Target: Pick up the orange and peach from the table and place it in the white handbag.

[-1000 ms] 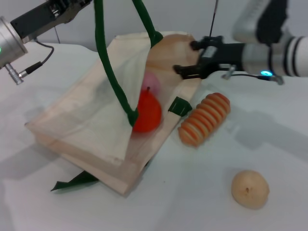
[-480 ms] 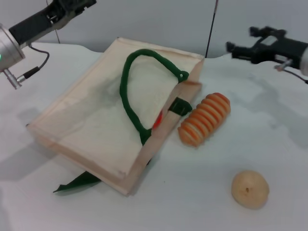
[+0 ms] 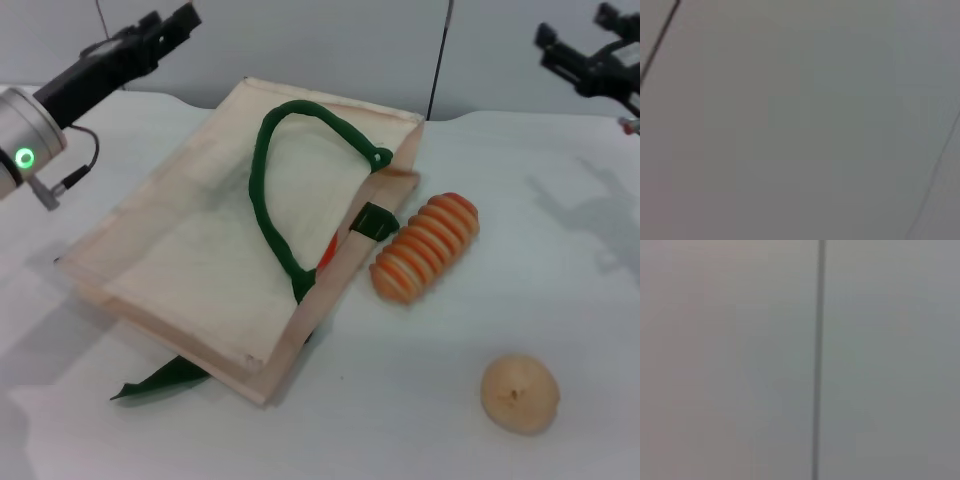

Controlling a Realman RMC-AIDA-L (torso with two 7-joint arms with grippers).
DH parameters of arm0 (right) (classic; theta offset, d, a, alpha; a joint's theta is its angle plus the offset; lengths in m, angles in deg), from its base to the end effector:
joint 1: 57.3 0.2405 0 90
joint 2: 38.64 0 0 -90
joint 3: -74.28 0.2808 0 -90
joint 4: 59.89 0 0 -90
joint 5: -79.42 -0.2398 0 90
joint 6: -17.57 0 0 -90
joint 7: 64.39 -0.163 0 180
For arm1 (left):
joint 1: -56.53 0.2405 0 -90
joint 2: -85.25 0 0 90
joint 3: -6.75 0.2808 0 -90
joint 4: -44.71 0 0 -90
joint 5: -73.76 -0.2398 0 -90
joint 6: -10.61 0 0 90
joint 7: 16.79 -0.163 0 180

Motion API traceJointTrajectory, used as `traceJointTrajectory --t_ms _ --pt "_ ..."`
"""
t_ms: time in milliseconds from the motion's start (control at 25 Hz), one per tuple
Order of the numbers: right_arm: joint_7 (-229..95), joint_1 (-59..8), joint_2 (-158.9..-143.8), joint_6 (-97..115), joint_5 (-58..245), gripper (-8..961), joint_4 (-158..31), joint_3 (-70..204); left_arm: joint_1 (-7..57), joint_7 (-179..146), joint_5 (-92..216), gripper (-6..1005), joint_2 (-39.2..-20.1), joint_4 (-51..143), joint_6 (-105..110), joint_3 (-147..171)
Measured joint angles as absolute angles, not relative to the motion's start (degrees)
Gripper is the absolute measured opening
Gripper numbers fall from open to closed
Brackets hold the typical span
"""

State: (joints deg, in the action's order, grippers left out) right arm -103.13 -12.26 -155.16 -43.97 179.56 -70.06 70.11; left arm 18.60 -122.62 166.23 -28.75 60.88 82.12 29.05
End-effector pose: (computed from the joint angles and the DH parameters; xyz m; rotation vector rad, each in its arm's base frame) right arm 0.2834 0.4861 -0.0077 -1.9466 0.4543 0.7851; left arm -0.3017 0.4584 0.0337 -1.9233 -0.8904 -1.1783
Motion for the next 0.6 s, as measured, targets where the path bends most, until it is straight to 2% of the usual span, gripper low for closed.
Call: traceJointTrajectory --t_ms 160,600 --pt "-95.28 -15.05 -155.17 -48.1 169.37 879 -66.02 70.15 19.41 -137.25 170.94 711 -30.6 59.23 78.44 29.05" --pt "-84.05 -18.99 -155.27 -53.28 154.71 880 -58.43 70.15 20.8 -168.14 192.05 704 -31.06 47.94 77.97 29.08"
